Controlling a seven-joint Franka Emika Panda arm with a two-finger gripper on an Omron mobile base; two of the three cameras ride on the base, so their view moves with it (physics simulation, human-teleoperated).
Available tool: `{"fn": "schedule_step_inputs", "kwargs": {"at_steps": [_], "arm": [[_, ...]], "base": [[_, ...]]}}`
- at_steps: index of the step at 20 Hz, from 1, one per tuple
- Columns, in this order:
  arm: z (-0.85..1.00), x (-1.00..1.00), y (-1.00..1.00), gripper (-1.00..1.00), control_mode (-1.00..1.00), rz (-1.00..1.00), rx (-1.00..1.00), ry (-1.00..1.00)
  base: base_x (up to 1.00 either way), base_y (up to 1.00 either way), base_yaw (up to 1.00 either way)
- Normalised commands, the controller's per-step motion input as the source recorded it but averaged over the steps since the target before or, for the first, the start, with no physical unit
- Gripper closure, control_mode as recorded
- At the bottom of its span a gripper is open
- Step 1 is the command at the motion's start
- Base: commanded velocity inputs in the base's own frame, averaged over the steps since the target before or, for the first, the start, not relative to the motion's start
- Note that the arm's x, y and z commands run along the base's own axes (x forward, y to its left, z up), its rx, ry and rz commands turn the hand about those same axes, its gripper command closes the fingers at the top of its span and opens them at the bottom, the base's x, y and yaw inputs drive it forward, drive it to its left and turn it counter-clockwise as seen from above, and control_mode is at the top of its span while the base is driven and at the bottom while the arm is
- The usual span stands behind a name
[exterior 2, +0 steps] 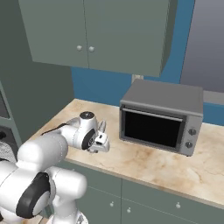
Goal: Pick up the tongs from the counter and place them near the plate next to the oven.
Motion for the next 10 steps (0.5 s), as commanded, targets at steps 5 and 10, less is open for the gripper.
{"fn": "schedule_step_inputs", "kwargs": {"at_steps": [5,10], "arm": [[0.0,0.0,0.0,-1.0,-1.0,0.0,0.0,0.0],[0.44,0.0,0.0,-1.0,-1.0,0.0,0.0,0.07]], "base": [[0.0,0.0,0.0],[0.0,0.0,0.0]]}}
